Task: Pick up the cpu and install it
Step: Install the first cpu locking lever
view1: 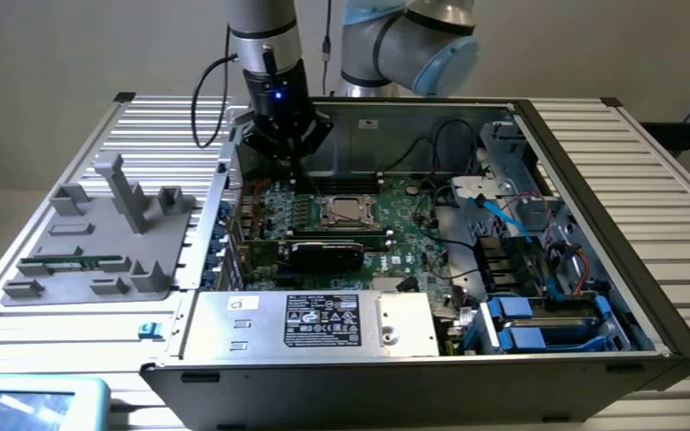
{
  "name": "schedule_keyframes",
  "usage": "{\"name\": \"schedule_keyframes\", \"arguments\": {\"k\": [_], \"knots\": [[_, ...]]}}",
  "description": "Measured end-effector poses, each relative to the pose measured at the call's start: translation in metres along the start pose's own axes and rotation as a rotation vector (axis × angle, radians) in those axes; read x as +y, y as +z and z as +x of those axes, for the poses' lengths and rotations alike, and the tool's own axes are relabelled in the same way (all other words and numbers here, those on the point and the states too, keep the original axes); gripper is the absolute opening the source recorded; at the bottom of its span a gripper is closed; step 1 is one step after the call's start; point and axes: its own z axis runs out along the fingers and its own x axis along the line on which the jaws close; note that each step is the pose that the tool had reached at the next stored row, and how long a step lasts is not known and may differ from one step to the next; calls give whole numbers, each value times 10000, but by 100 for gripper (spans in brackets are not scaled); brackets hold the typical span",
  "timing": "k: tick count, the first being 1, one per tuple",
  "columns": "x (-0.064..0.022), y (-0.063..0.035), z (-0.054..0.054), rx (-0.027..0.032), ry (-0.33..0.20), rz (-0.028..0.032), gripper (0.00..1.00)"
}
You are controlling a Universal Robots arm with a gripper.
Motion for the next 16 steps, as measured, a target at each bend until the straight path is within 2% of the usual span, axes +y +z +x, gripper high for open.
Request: {"name": "schedule_keyframes", "arguments": {"k": [3, 8, 11, 16], "knots": [[-15, 6, -81, 5, -3, -2, 9], [-43, 27, -255, -5, 3, -69, 9], [-49, 28, -265, 13, 2, -74, 9], [-137, 27, -247, 12, 1, -76, 9]]}}
